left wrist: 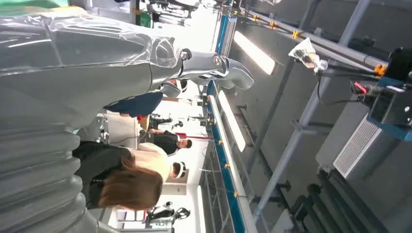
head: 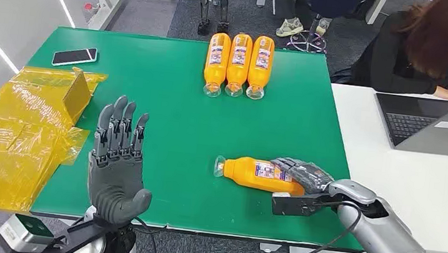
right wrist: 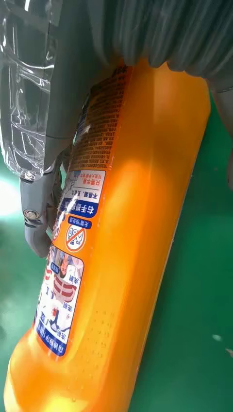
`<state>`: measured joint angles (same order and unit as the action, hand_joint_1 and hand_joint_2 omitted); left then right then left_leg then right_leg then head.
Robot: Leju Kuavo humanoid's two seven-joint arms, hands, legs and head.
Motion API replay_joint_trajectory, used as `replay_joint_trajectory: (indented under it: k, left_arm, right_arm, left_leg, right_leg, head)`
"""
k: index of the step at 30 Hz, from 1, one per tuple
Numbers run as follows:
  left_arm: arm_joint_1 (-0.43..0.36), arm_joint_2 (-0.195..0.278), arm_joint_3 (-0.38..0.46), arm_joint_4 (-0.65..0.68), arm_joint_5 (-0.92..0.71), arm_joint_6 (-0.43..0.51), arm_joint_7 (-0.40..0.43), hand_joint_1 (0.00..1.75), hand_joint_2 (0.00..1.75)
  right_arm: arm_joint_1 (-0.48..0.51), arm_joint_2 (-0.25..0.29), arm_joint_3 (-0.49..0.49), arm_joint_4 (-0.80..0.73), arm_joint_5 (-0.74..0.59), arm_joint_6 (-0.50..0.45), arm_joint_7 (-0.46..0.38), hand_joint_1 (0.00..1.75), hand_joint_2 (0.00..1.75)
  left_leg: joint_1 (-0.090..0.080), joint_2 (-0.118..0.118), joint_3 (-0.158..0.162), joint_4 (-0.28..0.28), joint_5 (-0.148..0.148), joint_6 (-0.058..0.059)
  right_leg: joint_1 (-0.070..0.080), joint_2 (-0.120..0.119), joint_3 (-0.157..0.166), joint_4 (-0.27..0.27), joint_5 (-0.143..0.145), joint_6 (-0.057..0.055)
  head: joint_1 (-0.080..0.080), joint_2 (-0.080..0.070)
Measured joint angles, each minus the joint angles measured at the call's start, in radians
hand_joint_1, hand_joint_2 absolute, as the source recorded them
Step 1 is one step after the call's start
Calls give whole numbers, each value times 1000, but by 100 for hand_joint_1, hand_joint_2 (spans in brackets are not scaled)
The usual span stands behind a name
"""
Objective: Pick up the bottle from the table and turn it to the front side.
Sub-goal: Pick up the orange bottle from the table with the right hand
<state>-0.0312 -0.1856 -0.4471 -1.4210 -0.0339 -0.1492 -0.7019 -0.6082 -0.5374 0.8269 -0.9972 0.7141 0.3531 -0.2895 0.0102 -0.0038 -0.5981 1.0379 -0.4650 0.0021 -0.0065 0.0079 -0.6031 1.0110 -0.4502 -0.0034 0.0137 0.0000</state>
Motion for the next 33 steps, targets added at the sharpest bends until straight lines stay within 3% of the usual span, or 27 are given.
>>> replay_joint_trajectory:
  k: [1,2,3,4,10,18,21,26,33]
  left_arm:
    - [0,1,0,0,1,0,0,0,175]
    - [1,1,0,0,1,0,0,0,175]
    - [2,3,0,0,2,0,0,0,175]
    - [3,4,0,0,3,0,0,0,175]
    - [11,8,0,0,3,-1,0,0,175]
    - [24,14,0,-1,-1,-4,0,0,175]
    - [27,15,1,-1,-3,-3,0,0,175]
    - [40,16,4,-13,-16,3,0,0,175]
    - [46,14,11,-18,-26,6,0,0,175]
  right_arm:
    - [1,-8,8,-4,-9,0,5,109,175]
    - [3,-17,16,-10,-18,0,11,126,175]
    - [7,-33,31,-21,-35,0,22,169,175]
    - [12,-48,46,-35,-50,-3,34,173,175]
    - [36,-105,99,-111,-85,-33,78,175,175]
    - [32,-112,118,-157,-88,-71,84,175,175]
    - [36,-111,122,-175,-58,-156,107,175,175]
    - [69,-104,105,-245,103,-411,193,175,175]
    - [126,-92,19,-400,258,-525,257,175,175]
  left_leg:
    - [0,0,0,0,0,0]
    - [0,-1,0,0,0,0]
    - [0,-1,1,0,0,0]
    - [0,-2,1,0,0,0]
    - [0,0,3,0,-1,2]
    - [0,0,4,0,-1,2]
    - [0,0,4,0,-1,1]
    - [0,-1,1,0,0,1]
    - [0,-2,0,0,0,1]
  right_leg:
    - [0,0,0,0,0,0]
    - [0,-1,1,0,0,0]
    - [0,-2,1,0,0,0]
    - [0,-2,2,0,0,0]
    - [0,-2,5,-1,0,1]
    - [0,-1,5,0,0,0]
    - [0,-1,5,0,0,0]
    - [0,-2,3,1,0,0]
    - [0,-2,1,1,0,0]
  head:
    - [0,0]
    - [0,0]
    - [0,0]
    - [0,0]
    - [0,0]
    - [0,0]
    - [0,0]
    - [0,0]
    - [0,0]
